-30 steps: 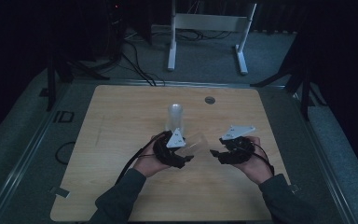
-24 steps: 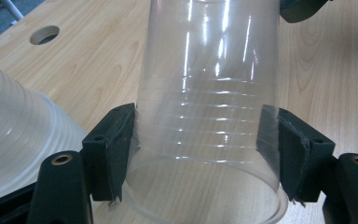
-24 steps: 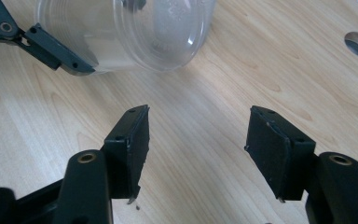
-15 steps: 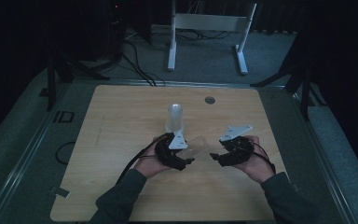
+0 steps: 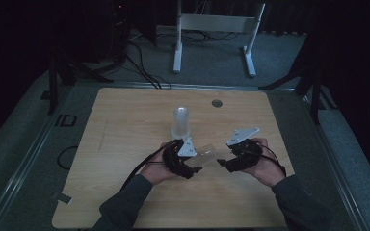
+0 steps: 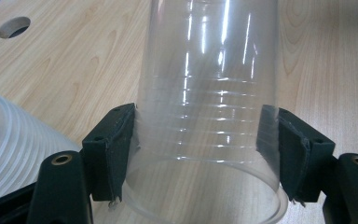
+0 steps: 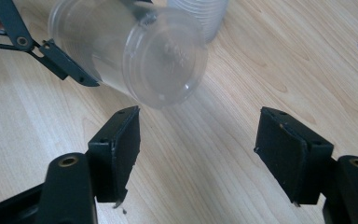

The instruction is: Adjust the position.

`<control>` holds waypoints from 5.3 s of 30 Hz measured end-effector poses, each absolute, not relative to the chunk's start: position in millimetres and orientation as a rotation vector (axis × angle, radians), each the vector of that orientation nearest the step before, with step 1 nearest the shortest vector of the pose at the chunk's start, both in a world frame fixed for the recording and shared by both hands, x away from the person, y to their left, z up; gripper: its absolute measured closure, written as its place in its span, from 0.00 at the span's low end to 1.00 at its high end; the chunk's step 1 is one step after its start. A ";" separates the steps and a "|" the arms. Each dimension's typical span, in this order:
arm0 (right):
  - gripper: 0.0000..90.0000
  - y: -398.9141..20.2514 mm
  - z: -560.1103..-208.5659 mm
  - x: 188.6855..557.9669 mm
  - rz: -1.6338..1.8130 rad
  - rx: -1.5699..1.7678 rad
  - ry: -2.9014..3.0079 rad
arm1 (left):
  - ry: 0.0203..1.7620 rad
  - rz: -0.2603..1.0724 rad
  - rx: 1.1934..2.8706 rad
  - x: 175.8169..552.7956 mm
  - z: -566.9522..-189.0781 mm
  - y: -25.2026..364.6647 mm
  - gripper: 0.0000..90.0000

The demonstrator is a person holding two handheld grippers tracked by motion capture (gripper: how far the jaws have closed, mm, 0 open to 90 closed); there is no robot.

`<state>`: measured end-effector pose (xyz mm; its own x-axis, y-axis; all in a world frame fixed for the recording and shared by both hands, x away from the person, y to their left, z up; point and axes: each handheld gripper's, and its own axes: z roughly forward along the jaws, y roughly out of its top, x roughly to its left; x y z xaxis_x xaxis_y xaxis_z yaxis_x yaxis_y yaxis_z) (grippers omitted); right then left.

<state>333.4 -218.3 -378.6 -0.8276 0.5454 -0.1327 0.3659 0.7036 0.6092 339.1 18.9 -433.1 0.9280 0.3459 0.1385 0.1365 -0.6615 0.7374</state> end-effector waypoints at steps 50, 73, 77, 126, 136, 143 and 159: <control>0.33 -198.3 -379.7 328.8 0.829 0.433 2.836 | 0.083 0.365 2.340 324.7 -434.9 8.6 0.33; 0.33 -188.2 -381.8 327.7 0.676 0.338 2.905 | 0.044 0.391 2.394 322.4 -438.7 5.3 0.33; 0.33 -186.3 -382.7 327.5 0.636 0.319 2.910 | 0.040 0.390 2.401 322.5 -438.1 5.0 0.33; 0.46 -172.5 -395.5 326.7 0.394 0.144 2.921 | 0.059 0.367 2.415 319.8 -441.1 0.2 0.27; 0.46 -178.0 -399.0 326.9 0.431 0.189 2.920 | 0.122 0.353 2.384 321.5 -438.8 1.1 0.21; 0.46 -179.8 -401.9 327.4 0.446 0.225 2.916 | 0.160 0.353 2.355 322.5 -436.7 1.0 0.20; 0.46 -193.4 -411.3 335.7 0.459 0.415 2.868 | 0.220 0.373 2.300 326.3 -432.0 8.5 0.20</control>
<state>335.7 -193.4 -411.3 -0.9388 0.3059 -0.1581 0.2413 0.9119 0.3319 326.3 8.5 -432.0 0.9420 0.2708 0.1985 0.0418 -0.6812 0.7309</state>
